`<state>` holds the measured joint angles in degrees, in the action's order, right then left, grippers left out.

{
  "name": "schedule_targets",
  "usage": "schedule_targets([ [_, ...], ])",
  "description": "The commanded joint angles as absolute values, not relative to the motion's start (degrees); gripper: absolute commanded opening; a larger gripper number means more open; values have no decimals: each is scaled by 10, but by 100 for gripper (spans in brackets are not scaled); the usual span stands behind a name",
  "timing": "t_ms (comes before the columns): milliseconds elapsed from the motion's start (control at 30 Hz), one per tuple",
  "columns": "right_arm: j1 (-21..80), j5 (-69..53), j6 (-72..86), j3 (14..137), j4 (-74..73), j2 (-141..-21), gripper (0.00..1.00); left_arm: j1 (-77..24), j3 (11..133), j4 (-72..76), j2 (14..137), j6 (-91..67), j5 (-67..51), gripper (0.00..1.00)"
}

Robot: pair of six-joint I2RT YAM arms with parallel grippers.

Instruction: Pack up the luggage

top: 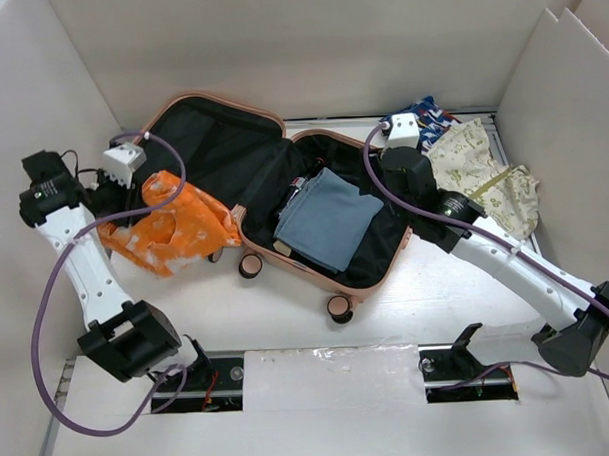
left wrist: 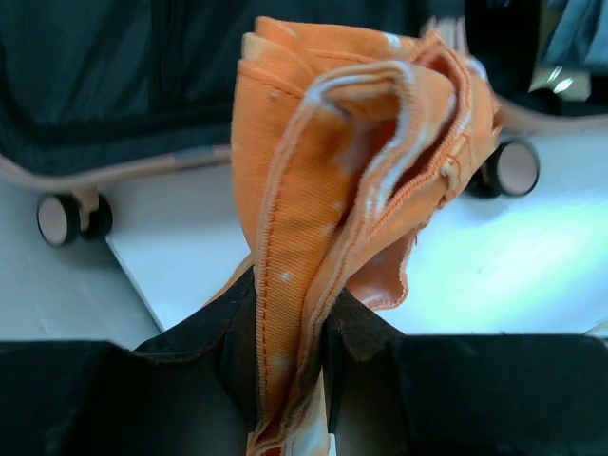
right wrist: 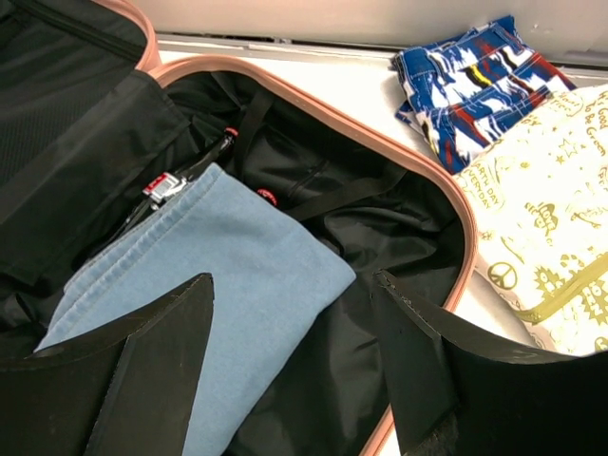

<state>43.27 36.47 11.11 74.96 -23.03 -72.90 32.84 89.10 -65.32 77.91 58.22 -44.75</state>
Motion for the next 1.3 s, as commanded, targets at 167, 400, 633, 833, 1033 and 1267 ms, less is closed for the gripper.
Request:
schedule_targets([
  [167, 439, 380, 98, 775, -194, -729, 72, 233, 1064, -615, 780, 438, -538, 0],
  [400, 439, 385, 105, 764, -201, -735, 72, 71, 1137, -512, 810, 260, -471, 0],
  [633, 425, 446, 195, 764, -284, -722, 74, -39, 1143, -402, 849, 108, -476, 0],
  [833, 366, 483, 258, 757, -386, -665, 74, -168, 1199, -325, 896, -20, -477, 0],
  [1033, 297, 485, 299, 729, -435, -584, 74, -218, 1159, -217, 924, -169, -489, 0],
  [1267, 278, 479, 291, 708, -448, -544, 74, -218, 998, -168, 940, -282, -550, 0],
])
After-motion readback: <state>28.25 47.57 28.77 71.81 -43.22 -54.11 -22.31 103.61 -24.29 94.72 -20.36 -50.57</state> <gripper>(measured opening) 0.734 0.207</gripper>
